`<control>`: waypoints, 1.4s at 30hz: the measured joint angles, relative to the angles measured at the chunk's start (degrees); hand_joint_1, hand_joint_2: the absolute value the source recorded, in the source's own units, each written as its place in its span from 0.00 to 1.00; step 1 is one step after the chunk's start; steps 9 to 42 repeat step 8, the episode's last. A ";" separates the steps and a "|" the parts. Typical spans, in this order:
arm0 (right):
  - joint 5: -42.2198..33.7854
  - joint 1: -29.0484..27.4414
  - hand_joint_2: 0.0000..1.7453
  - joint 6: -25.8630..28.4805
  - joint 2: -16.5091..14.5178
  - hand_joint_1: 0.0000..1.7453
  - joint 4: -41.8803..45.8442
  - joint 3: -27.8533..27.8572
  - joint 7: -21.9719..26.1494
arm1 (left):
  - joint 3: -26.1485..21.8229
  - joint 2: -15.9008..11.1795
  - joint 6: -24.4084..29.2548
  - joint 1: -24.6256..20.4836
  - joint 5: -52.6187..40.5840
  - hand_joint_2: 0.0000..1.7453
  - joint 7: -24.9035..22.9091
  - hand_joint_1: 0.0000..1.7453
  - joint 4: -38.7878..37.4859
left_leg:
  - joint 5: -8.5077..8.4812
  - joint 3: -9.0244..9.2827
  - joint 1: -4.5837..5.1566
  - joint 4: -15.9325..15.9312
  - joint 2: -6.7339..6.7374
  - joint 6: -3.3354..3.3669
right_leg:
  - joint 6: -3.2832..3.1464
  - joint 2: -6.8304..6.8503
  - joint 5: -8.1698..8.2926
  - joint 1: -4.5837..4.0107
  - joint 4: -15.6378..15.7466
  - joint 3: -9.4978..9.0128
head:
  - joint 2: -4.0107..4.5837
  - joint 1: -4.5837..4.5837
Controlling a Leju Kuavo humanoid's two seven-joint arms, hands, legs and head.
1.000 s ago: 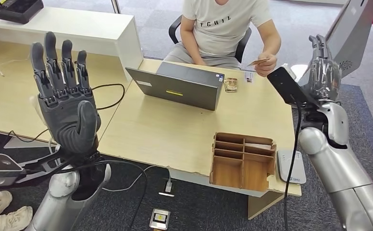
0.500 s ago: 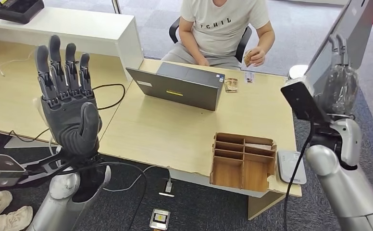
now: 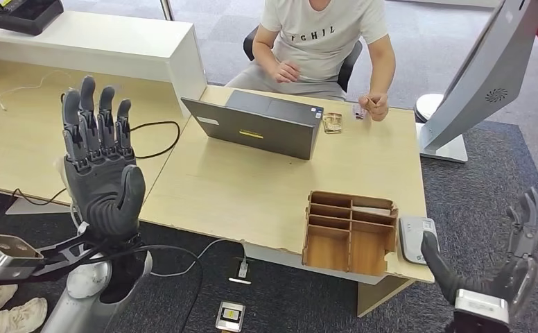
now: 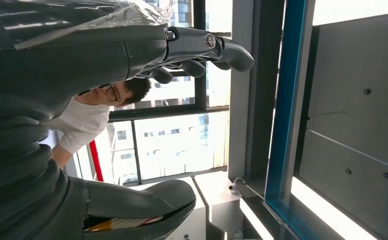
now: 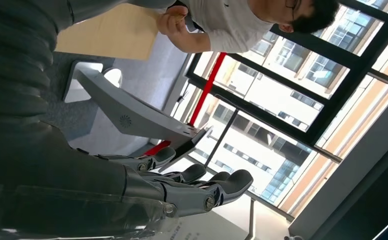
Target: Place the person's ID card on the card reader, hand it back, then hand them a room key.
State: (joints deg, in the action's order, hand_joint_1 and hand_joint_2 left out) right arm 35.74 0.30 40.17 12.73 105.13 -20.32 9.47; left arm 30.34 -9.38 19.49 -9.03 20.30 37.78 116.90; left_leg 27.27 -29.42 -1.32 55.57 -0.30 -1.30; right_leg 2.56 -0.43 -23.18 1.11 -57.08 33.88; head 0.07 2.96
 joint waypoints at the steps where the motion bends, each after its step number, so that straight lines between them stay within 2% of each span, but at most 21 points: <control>1: -0.27 -0.46 1.00 -0.01 -0.17 0.00 0.75 0.41 -0.10 | -0.20 0.00 0.30 0.21 -0.25 1.00 -0.07 0.00 0.11 | -0.01 0.01 0.00 0.00 0.01 0.00 | 0.00 -0.01 0.01 0.00 0.00 -0.01 | 0.00 -0.01; 8: -1.39 -1.66 1.00 -0.05 -0.92 0.00 4.06 2.03 -0.26 | -0.58 0.02 0.62 1.04 -0.01 1.00 -0.29 0.00 0.50 | -0.08 0.08 0.02 0.02 0.01 -0.01 | 0.01 -0.01 0.08 0.01 0.00 -0.04 | 0.00 -0.01; 42: -1.39 -1.66 1.00 -0.05 -0.92 0.00 4.06 2.03 -0.26 | -0.58 0.02 0.62 1.04 -0.01 1.00 -0.29 0.00 0.50 | -0.08 0.08 0.02 0.02 0.01 -0.01 | 0.01 -0.01 0.08 0.01 0.00 -0.04 | 0.00 -0.01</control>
